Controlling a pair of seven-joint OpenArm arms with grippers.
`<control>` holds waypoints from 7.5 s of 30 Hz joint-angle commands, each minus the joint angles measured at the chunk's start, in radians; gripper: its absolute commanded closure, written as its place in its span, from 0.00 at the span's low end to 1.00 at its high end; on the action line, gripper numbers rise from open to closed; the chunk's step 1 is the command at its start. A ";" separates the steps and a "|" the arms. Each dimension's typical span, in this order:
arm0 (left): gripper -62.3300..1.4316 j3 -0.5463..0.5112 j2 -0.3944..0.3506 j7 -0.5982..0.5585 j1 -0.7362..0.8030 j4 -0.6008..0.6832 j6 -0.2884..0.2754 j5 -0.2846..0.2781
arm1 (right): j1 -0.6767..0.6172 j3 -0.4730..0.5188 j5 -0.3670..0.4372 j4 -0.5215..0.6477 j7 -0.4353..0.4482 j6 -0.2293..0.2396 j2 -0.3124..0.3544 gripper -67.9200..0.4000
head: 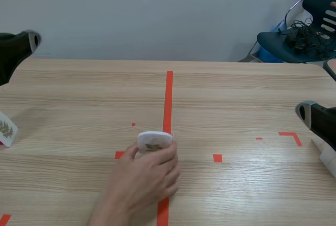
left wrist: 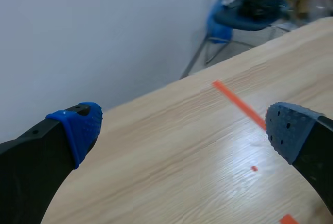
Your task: Do the leaf sorting experiment
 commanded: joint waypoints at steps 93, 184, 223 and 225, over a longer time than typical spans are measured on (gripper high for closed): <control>0.91 0.203 0.287 -0.137 0.046 -0.196 0.261 0.131 | 0.012 0.001 0.012 -0.003 0.012 0.000 0.000 0.00; 0.00 0.047 0.127 -0.006 0.245 0.106 -0.199 0.026 | 0.523 -0.794 -0.611 -0.679 0.319 -0.116 -0.261 0.00; 0.00 0.047 0.128 -0.023 0.245 0.106 -0.175 0.026 | 0.195 -0.176 -0.392 -0.327 0.170 -0.166 -0.237 0.95; 0.00 0.047 0.128 -0.023 0.245 0.106 -0.175 0.026 | 0.225 -0.173 -0.392 -0.388 0.170 -0.166 -0.235 0.95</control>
